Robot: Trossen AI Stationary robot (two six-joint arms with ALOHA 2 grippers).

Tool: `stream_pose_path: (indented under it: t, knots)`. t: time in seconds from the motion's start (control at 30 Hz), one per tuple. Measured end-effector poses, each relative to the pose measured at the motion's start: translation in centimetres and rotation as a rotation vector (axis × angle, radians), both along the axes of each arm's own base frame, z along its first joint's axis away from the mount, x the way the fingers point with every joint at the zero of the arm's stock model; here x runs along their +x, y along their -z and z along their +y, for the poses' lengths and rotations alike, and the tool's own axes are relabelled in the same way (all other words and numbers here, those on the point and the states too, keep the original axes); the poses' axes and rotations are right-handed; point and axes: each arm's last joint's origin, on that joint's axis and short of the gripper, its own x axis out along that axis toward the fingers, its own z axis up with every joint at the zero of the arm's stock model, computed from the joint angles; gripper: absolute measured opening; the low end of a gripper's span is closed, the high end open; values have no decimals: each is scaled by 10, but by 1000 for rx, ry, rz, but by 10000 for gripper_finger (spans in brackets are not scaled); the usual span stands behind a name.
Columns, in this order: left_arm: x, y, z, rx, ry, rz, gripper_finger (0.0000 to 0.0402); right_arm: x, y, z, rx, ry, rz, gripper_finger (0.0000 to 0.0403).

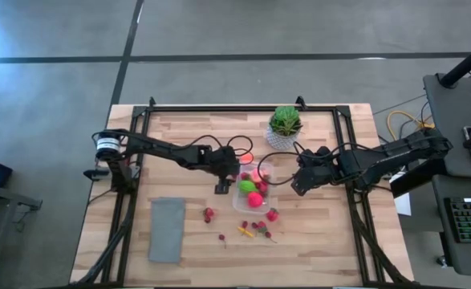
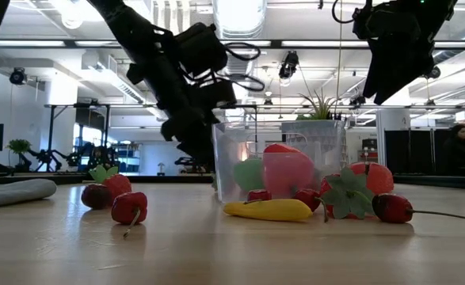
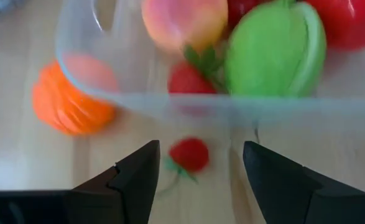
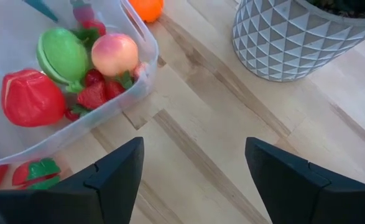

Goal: Pick and placing Produce into tupperware
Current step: Put the red strawberry into the transparent bin

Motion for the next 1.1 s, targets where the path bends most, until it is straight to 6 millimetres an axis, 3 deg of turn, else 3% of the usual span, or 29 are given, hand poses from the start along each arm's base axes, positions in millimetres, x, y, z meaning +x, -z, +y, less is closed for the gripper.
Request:
stream_pose_path:
  t: [0.27, 1.1]
  knots:
    - [5, 12, 0, -30, 12, 18, 217, 0, 0, 0, 2, 1, -4, 265]
    - [-2, 18, -1, -70, -30, 86, 210, 1, 0, 0, 3, -1, -13, 273]
